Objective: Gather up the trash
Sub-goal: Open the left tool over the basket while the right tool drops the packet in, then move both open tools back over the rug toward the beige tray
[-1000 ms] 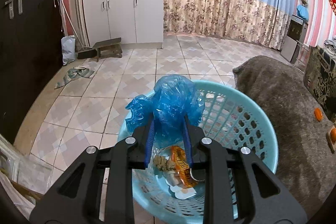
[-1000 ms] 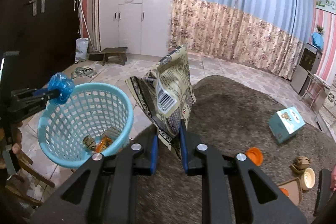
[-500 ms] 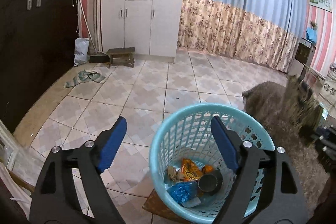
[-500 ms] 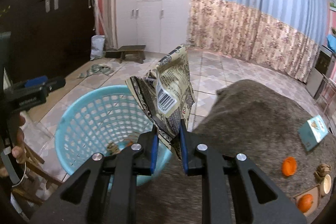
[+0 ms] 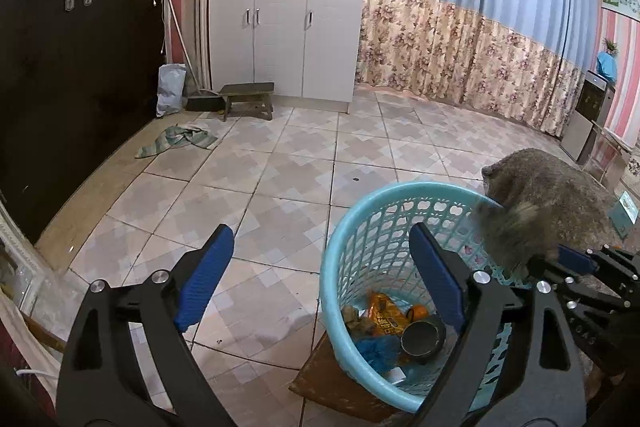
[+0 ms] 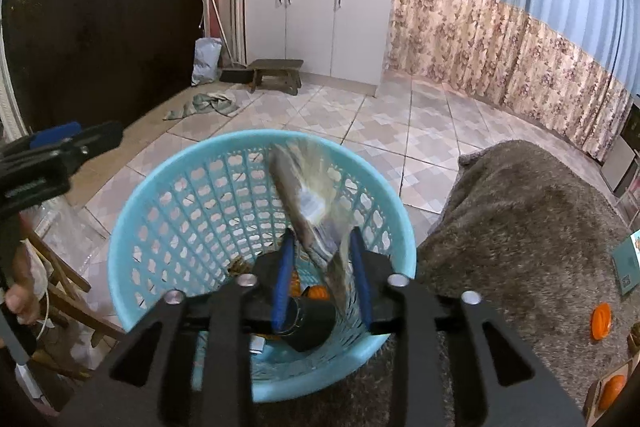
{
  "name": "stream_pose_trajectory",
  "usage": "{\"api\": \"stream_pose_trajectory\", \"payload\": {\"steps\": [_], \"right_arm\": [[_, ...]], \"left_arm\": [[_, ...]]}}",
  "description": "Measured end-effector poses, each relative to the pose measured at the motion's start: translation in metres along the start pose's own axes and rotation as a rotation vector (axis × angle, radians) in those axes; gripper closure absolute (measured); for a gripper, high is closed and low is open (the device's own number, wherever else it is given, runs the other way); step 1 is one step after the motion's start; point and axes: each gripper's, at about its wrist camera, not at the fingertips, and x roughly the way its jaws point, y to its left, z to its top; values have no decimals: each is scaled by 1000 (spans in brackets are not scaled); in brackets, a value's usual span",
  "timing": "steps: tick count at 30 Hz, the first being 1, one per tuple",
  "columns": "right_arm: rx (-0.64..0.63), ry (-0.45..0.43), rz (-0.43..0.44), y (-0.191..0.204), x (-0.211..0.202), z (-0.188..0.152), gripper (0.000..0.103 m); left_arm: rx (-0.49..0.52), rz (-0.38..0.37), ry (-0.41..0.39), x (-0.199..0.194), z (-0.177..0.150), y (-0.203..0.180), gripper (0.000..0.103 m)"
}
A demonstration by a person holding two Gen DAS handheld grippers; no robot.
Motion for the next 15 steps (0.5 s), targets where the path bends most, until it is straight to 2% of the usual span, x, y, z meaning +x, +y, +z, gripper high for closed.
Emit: {"api": "stream_pose_trajectory", "payload": {"steps": [1,3,5,7,9,12,15], "right_arm": [[-3,-1,-4,1,1,0,55],[-15,-5,-15,3,2,0,48],[-24,-7,-20,4,1,-1,45],[-30,-16,-33,3,-4,-3,35],[-27,-32,-46,-1,-10,-5,34],[-6,-48,-63,-12,-20,-6,24],[1,-69,-89,-23,-31,-7,23]], "left_arm": [[1,2,0,0,0,0,16],[-3,4,2,-1,0,0,16],[-5,6,1,-2,0,0,15],[-3,7,-2,-4,-1,-2,15],[-4,7,0,-4,-1,-1,15],[-6,4,-2,-6,-1,-2,15],[-2,2,-3,-9,-2,-9,13]]}}
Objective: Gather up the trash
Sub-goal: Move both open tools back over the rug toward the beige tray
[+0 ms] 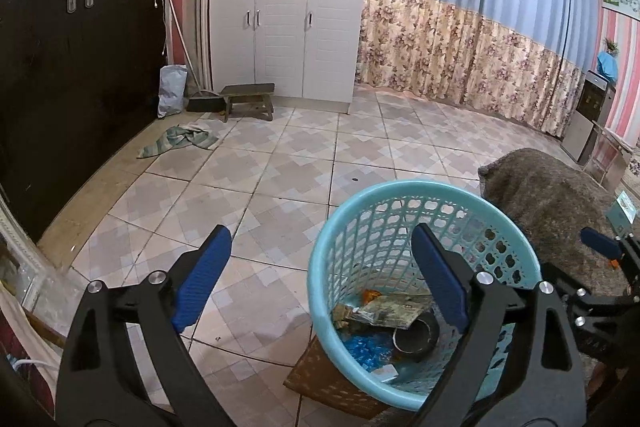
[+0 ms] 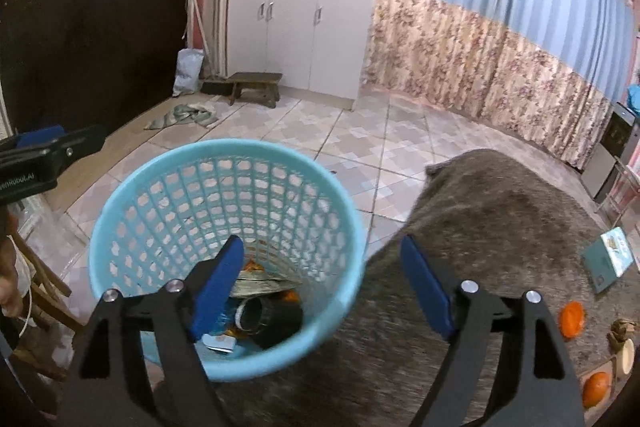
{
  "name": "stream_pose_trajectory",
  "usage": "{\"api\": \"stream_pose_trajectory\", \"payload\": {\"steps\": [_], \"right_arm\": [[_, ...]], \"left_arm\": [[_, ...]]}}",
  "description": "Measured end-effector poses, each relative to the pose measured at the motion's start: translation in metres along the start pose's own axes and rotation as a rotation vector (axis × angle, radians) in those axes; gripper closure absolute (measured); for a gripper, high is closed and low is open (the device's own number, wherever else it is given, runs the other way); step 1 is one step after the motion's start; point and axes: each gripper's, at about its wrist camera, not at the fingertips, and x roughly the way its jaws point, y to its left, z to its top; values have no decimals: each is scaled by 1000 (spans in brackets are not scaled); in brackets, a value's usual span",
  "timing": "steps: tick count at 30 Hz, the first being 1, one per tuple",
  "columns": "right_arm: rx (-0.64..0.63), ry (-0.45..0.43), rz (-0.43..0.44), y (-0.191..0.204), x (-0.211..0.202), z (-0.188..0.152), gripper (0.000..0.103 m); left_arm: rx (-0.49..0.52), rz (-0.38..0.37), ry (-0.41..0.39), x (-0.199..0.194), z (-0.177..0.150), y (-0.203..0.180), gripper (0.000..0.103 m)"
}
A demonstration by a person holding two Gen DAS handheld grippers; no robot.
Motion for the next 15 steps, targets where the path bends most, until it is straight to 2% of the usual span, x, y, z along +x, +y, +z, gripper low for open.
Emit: {"api": "stream_pose_trajectory", "payload": {"steps": [4,15], "right_arm": [[39,-26,-29,-24,-18,-4,18],[129,-67,-128,-107,-76,-25,17]], "left_arm": [[8,-8,-6,-9,1,-13,12],[39,-66,-26,-32,0,-72,8]]}}
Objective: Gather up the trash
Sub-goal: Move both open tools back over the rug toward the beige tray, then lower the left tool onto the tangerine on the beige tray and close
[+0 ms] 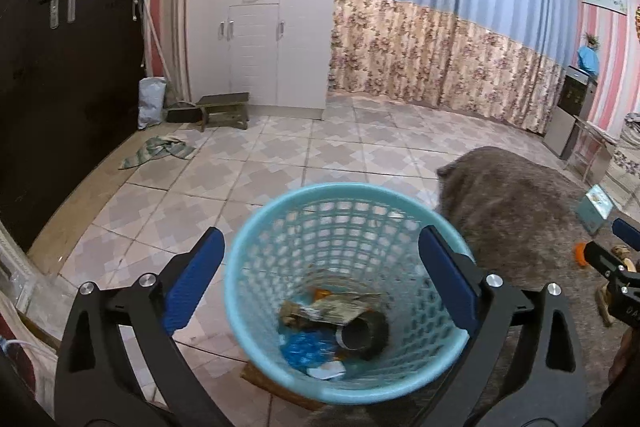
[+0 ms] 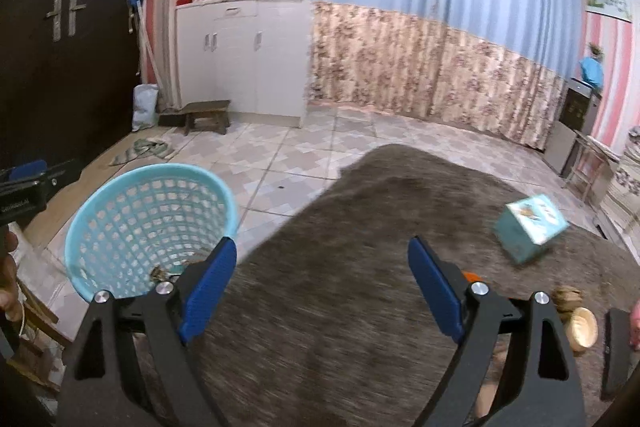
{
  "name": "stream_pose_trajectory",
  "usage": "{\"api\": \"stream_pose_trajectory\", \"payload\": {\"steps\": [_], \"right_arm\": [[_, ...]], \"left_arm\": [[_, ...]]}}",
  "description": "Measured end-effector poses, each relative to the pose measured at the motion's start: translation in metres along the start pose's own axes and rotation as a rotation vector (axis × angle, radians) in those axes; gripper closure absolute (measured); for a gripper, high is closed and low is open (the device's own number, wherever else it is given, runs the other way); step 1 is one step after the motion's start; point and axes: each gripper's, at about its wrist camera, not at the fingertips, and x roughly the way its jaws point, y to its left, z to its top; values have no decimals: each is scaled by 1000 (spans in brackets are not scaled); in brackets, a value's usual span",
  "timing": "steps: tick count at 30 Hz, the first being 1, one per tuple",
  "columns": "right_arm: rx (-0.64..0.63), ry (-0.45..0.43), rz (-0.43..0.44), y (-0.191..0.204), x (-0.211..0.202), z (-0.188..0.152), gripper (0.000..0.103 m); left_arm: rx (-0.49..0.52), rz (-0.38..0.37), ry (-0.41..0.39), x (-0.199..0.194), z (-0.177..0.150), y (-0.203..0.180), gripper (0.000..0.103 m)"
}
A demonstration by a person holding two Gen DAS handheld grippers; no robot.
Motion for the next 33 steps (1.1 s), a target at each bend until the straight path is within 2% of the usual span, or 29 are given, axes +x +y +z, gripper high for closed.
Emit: {"api": "stream_pose_trajectory", "payload": {"steps": [8,20,27,33], "right_arm": [[38,5,-103,-76,-32,-23,16],[156,59,-314,-205,-74,-82,16],[248,108,-372,-247,-76,-122,16],[261,137,-408,-264,-72,-141,16]], "left_arm": [[56,-36,-1,-10,-5,-58,6],[134,-182,35,-15,-26,-154,6],[229,-273,74,-9,-48,-221,6],[272,-361,119,-8,-66,-269,6]]}}
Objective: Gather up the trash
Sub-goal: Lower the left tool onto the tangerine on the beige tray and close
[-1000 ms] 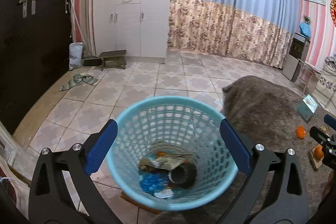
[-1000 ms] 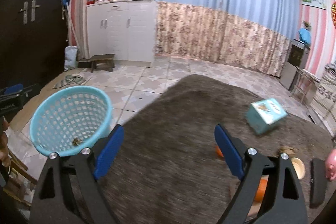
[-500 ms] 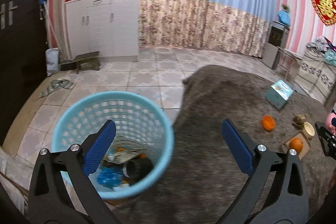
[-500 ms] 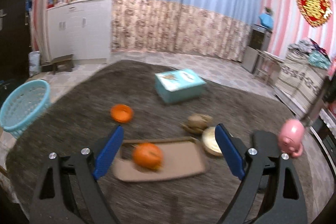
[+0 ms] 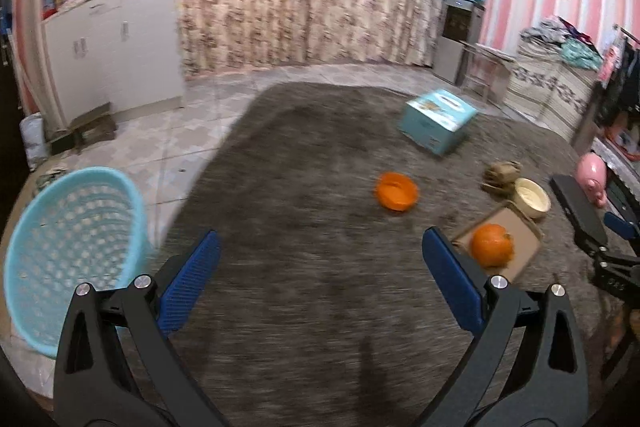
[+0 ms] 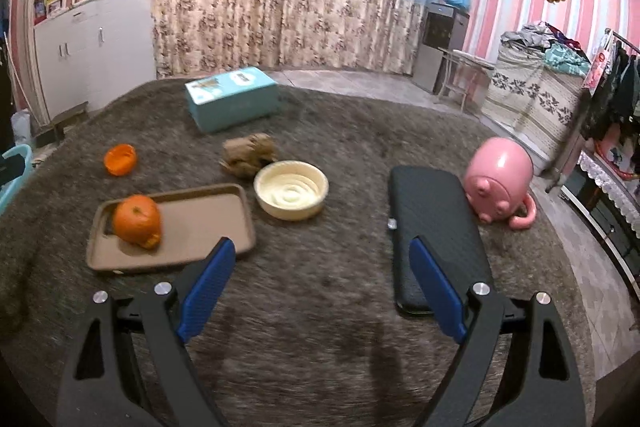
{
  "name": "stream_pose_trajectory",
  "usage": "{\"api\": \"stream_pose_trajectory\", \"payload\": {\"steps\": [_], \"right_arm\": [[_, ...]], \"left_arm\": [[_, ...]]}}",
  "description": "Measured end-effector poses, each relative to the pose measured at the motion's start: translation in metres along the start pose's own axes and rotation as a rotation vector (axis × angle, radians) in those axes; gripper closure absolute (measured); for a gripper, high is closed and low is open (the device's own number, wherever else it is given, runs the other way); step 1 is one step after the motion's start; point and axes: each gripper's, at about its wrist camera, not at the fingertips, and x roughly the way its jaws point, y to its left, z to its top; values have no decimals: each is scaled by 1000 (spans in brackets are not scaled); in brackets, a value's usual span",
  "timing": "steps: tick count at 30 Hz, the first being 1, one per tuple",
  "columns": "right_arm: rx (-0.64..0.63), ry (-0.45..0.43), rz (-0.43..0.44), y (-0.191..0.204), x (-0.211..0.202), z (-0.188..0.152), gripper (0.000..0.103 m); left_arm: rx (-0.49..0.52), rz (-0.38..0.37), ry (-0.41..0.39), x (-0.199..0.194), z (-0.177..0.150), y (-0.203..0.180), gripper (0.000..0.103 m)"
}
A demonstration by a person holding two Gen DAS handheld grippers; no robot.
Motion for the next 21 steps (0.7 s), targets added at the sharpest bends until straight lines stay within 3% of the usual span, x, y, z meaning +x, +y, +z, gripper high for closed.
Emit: {"api": "stream_pose_trajectory", "payload": {"steps": [9,14,19,21], "right_arm": [[95,6,-29,-41,4,-12,16],[130,10,-29,-53,7,-15,16],[145,10,-30,-59,9,-17,16],[152,14,-29,-61,11,-17,16]], "left_arm": [[124,-77,45,19,-11,-81,6],[119,-119,81,32,-12,-104,7],[137,-150,153,56,-18,-125,33],[137,-143,175,64,-20,-129,33]]}}
